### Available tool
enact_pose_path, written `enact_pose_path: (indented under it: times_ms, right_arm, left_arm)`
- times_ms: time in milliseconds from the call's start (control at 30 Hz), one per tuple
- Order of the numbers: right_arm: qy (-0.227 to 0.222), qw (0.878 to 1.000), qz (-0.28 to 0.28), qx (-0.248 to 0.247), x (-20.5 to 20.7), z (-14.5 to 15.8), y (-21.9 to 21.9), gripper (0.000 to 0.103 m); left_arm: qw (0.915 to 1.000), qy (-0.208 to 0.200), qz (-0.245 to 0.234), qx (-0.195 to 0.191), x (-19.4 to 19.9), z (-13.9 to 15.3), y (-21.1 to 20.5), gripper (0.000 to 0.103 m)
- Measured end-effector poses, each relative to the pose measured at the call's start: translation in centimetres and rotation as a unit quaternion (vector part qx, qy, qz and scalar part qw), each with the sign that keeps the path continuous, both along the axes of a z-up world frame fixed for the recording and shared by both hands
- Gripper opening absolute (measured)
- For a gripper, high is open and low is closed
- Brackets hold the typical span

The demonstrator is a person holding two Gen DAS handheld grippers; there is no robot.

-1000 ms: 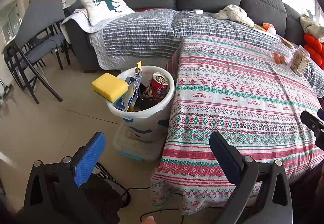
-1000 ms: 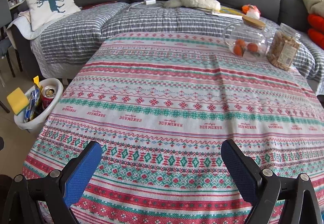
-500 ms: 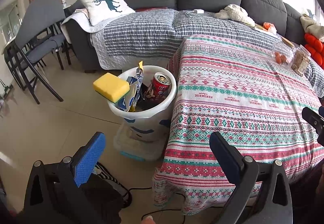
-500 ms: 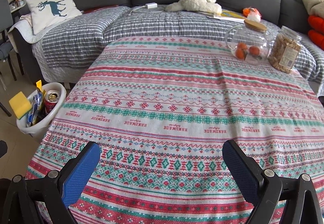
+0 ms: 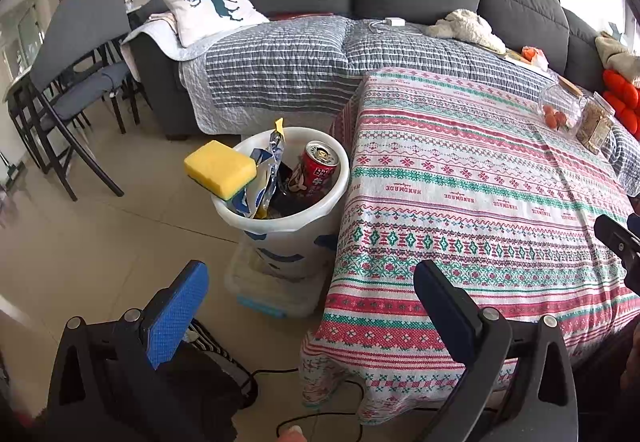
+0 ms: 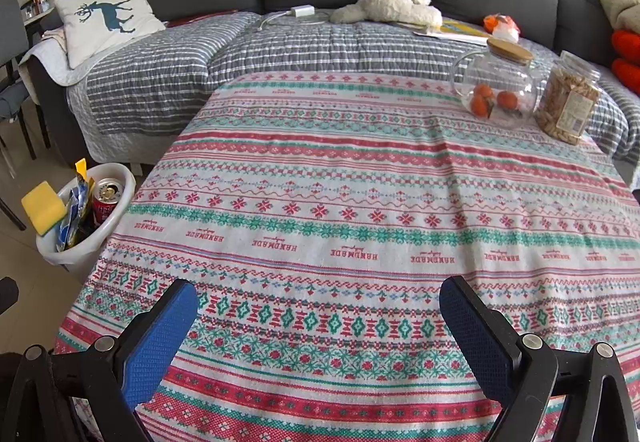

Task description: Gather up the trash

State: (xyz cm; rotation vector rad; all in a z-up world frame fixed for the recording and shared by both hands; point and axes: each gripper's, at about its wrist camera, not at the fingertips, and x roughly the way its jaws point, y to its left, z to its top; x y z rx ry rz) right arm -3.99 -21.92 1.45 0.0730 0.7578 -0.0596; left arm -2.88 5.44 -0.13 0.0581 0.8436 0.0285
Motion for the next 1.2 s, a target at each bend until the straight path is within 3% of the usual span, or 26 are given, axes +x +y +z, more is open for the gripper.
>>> enact_pose_path:
  times_ms: [1200]
  right_arm:
    - [0.0,1.0,0.001,-0.001,0.01,-0.12,0.27,0.1]
  left_arm:
    - [1.0,0.001,0.002,-0.003,0.02,0.02,0.19,0.103]
